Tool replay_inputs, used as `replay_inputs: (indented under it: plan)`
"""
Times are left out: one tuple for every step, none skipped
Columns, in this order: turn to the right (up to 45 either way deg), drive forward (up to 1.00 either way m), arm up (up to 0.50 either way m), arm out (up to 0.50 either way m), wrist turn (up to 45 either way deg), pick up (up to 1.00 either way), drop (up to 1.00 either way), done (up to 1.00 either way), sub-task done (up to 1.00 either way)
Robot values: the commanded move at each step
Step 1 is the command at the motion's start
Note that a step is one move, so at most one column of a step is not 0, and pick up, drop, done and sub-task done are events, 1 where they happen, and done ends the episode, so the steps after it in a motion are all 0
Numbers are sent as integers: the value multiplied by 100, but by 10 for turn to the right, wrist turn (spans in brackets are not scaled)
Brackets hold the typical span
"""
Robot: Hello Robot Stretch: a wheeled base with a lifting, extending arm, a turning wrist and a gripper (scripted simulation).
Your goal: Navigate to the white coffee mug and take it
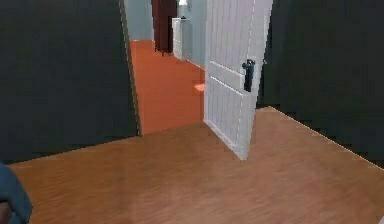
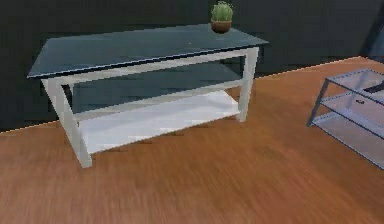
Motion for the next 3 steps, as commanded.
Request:
replay_inputs:
  plan:
    - [0,100,0,0,0,0,0,0,0]
    - [0,100,0,0,0,0,0,0,0]
    - [90,0,0,0,0,0,0,0,0]
